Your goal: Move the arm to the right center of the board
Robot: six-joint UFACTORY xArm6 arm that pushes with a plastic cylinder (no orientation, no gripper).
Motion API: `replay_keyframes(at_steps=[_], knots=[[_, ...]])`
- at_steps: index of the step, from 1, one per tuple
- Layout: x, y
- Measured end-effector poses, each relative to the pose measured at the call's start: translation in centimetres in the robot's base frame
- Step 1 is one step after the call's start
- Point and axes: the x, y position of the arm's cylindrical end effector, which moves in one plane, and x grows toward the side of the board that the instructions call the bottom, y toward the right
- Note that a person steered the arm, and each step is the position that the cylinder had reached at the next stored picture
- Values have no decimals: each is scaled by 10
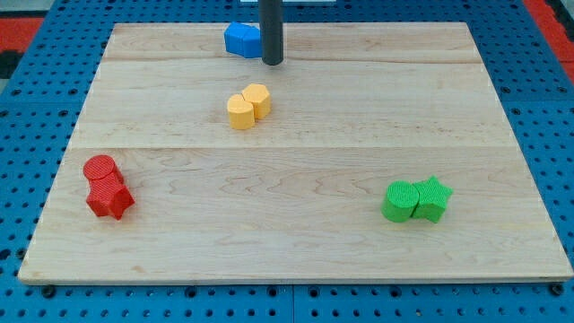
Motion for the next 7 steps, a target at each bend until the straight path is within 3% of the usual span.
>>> replay_keyframes(at_steps=[2, 7], knots=[[36, 115], [38, 126]])
